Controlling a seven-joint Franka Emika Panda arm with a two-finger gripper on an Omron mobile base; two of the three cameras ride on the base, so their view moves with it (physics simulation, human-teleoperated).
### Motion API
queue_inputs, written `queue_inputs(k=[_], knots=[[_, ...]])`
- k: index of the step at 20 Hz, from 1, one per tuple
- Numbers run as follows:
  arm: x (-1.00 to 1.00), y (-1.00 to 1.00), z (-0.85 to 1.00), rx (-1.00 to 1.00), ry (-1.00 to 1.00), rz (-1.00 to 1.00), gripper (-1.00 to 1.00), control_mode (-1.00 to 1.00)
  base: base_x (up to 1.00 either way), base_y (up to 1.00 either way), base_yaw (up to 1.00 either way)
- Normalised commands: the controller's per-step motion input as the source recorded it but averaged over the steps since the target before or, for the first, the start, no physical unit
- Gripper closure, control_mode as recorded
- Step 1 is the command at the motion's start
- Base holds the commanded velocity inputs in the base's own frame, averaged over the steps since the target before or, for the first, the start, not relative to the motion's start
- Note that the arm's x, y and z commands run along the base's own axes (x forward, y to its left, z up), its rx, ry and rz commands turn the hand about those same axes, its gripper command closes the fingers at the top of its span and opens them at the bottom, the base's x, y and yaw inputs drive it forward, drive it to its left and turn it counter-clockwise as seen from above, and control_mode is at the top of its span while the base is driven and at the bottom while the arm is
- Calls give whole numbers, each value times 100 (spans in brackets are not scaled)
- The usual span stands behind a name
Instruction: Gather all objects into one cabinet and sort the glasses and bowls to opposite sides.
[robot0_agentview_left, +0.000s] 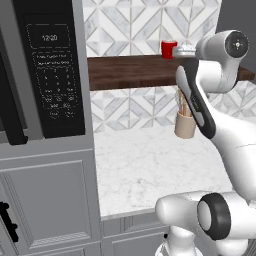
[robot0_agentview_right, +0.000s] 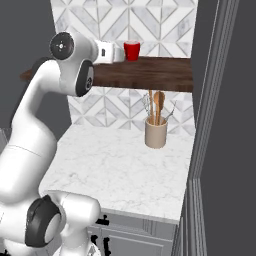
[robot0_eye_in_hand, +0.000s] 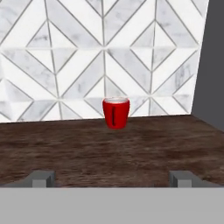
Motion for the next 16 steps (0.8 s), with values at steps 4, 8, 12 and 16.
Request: queue_inputs(k=[4, 8, 12, 16], knots=[[58, 0, -2, 0, 1, 0, -100, -100, 0, 0, 0], [52, 0, -3, 0, 0, 0, -100, -100, 0, 0, 0], [45, 0, -20, 0, 0, 0, -100, -100, 0, 0, 0], [41, -2, -27, 0, 0, 0, -100, -100, 0, 0, 0]])
